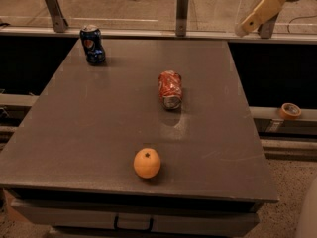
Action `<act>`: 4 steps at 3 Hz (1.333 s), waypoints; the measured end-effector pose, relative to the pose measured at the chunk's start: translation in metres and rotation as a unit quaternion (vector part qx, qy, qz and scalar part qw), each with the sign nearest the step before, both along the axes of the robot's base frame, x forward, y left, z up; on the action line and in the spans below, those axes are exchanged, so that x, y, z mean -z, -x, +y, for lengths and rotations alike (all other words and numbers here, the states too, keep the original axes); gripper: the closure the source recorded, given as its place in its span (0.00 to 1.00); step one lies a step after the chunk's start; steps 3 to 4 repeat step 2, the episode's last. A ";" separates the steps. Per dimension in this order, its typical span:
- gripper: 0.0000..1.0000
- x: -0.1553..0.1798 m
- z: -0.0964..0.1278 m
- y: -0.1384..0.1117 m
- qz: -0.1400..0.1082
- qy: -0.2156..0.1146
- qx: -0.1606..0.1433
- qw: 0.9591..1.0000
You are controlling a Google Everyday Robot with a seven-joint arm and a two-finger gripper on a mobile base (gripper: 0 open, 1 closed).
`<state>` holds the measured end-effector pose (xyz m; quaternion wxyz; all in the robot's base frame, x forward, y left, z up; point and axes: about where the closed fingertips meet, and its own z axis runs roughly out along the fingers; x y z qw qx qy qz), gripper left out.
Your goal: Knock coke can over
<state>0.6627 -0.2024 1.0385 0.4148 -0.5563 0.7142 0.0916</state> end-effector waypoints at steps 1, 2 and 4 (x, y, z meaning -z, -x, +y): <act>0.00 -0.051 -0.072 0.007 -0.072 0.023 0.092 0.993; 0.00 -0.048 -0.070 0.004 -0.072 0.021 0.091 0.993; 0.00 -0.048 -0.070 0.004 -0.072 0.021 0.091 0.993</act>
Offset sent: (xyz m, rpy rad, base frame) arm -0.0047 -0.0602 0.0417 -0.0377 -0.1200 -0.1547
